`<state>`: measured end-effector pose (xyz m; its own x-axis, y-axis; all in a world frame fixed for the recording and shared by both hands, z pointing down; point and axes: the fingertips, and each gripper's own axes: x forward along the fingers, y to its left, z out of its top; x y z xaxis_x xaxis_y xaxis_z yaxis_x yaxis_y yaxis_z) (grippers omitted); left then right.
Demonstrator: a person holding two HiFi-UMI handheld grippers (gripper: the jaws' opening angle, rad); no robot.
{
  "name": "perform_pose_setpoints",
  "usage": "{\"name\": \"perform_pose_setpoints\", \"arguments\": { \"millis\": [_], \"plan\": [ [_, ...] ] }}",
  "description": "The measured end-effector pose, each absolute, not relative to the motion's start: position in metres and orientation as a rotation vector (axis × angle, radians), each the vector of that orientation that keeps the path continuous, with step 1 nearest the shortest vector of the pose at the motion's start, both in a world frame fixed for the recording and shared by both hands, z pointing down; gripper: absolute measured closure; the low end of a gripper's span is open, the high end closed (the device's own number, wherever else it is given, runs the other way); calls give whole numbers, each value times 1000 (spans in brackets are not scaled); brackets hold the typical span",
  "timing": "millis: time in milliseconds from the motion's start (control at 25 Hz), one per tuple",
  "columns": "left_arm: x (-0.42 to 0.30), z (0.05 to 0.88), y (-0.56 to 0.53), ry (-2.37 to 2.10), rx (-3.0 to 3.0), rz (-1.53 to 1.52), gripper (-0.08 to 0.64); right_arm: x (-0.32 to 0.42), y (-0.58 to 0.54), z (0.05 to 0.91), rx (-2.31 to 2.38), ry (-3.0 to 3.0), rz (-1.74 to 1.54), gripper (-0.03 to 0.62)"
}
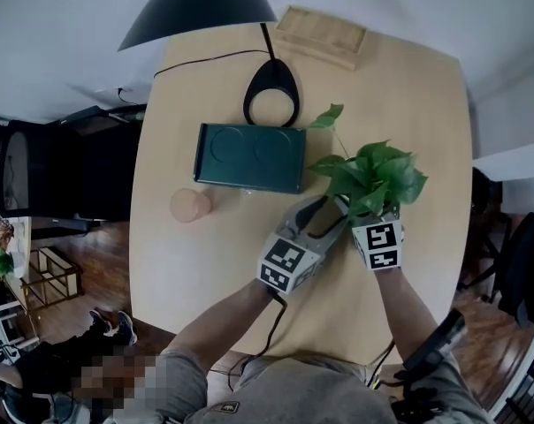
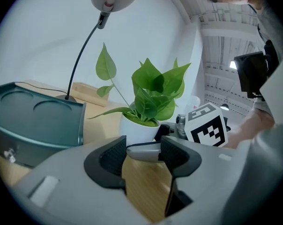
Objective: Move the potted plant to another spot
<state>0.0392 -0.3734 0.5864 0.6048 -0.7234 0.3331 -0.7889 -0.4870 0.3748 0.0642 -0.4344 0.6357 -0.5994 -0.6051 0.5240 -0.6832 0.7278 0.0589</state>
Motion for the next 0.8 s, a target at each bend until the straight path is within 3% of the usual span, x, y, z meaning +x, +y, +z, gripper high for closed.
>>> {"name": "perform_pose_setpoints", "arguments": {
  "millis": [800],
  "plan": [
    [51,449,-303,-1339,2506,72,341,75,-370,484,1008,-2531,-16,155]
  ]
}}
